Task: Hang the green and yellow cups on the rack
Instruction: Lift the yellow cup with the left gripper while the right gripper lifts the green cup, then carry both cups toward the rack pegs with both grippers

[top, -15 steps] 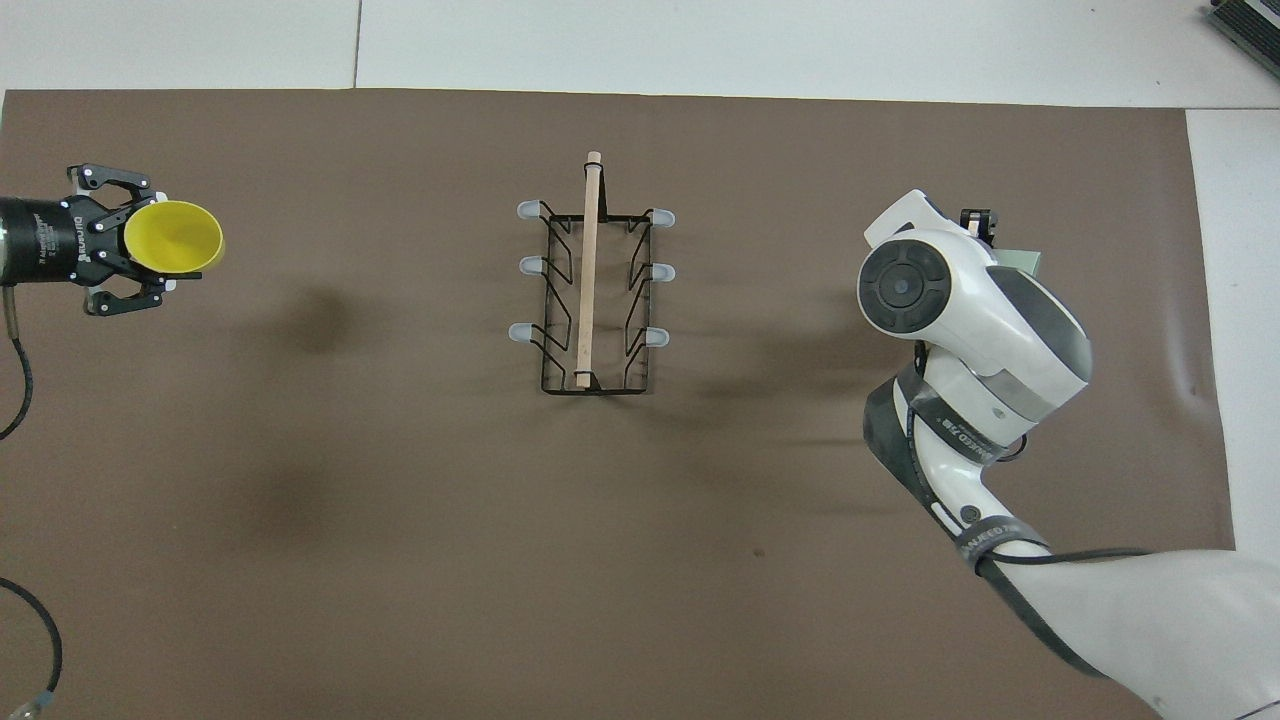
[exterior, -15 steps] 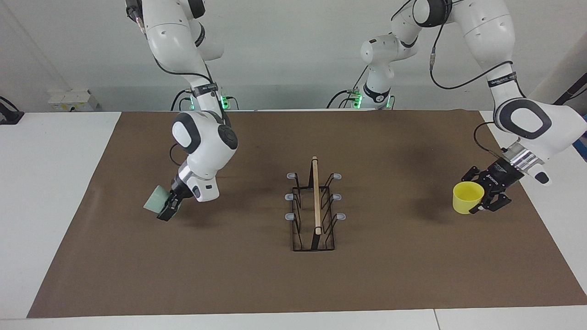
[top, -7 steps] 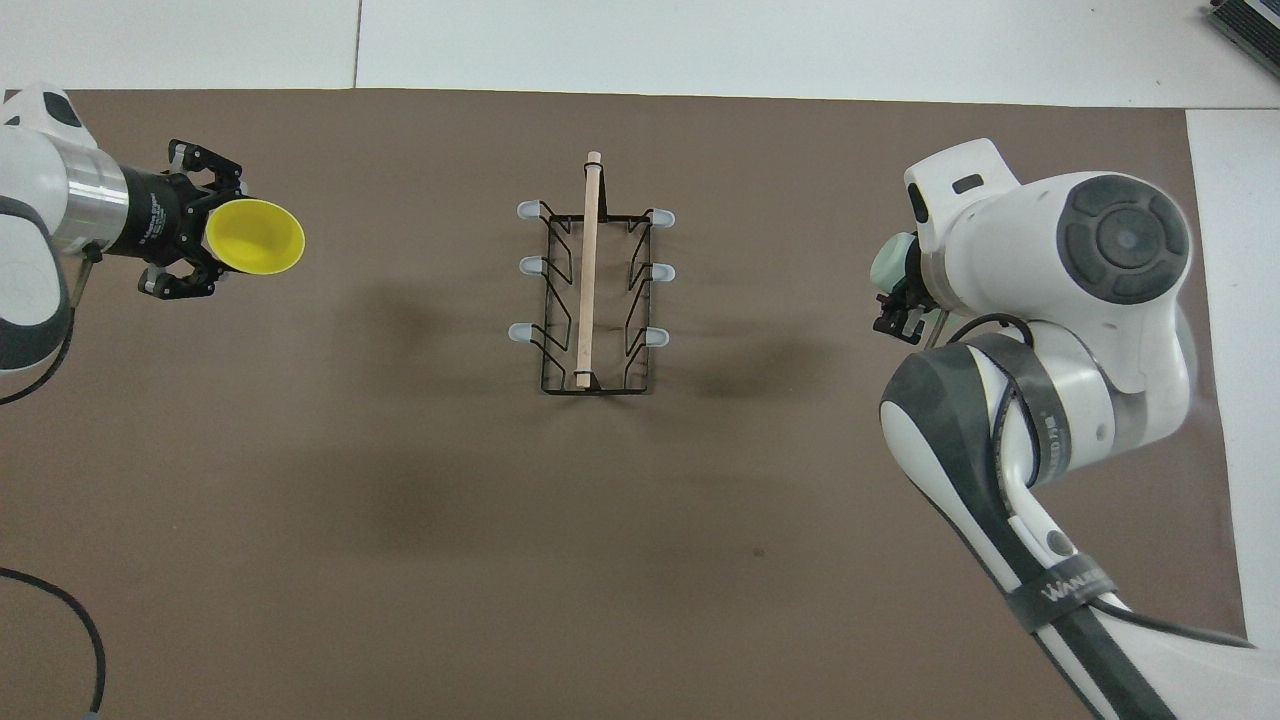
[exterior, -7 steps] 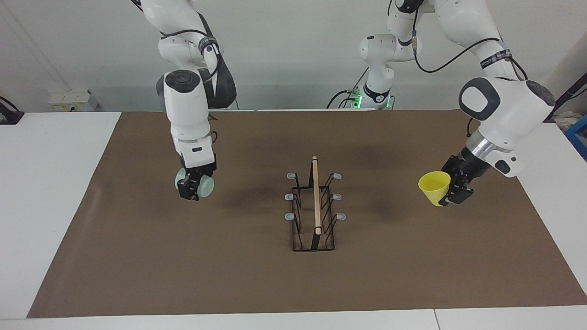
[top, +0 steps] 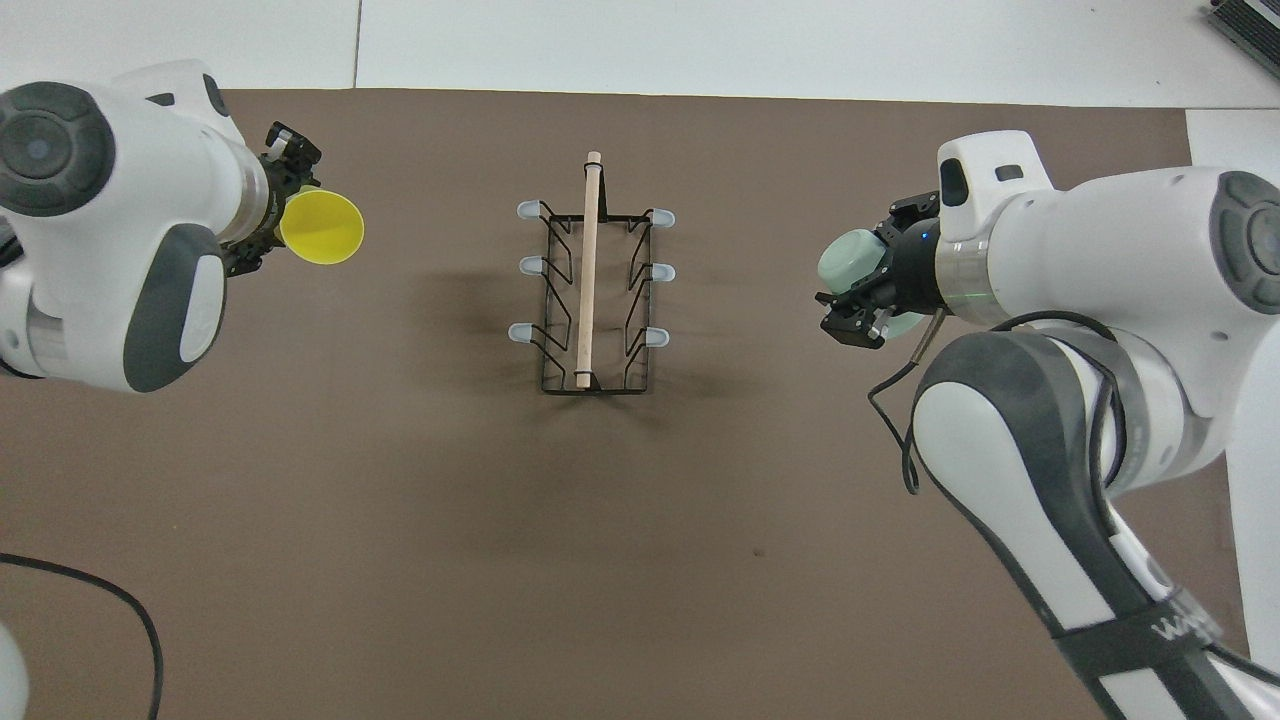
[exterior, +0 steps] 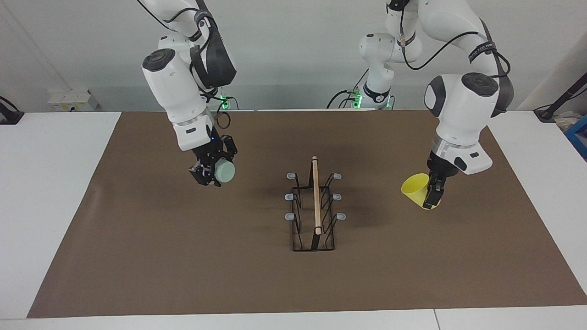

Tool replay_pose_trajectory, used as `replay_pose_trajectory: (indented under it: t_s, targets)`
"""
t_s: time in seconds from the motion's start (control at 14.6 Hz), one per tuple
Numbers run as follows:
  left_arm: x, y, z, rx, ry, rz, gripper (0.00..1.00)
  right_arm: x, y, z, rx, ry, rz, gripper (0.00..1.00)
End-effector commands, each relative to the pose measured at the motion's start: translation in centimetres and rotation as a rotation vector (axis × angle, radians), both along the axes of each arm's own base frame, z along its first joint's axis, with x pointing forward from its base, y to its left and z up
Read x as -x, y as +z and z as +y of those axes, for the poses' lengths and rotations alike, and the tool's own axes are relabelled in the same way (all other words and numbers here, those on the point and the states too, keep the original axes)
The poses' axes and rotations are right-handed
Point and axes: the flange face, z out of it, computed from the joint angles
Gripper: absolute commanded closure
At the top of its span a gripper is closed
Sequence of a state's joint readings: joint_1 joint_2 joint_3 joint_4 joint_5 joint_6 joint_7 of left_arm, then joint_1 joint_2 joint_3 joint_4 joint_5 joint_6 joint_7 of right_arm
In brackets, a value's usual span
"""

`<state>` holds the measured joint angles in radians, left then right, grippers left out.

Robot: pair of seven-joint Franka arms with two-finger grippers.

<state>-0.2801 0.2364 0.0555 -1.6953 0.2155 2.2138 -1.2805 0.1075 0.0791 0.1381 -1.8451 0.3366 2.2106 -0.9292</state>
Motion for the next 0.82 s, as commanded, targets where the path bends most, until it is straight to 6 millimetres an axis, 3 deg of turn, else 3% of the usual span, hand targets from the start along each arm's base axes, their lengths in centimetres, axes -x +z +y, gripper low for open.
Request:
replay_pose_trajectory:
  t_s: [0.0,0.21,0.41,0.75]
  targets:
    - [0.8,-0.4,-2.8,-0.119,-0.073,-0.114,1.00,0.7,1.1,0.0,-0.151,0.078,-0.062,1.00]
    - [2.0,-1.2,-5.8,-0.196,-0.148,-0.195,1.00,1.3,1.0,-0.6,-0.299,0.139,-0.121,1.00]
    - [4.7,-2.2,-8.8,-0.267,-0.212,-0.217,1.00,2.5,0.0,-0.6,-0.385,0.101,-0.204,1.00]
    - [8.2,-3.5,-11.7,-0.337,-0.198,-0.310,1.00,5.7,-1.6,3.3,-0.594,0.016,-0.285,1.00]
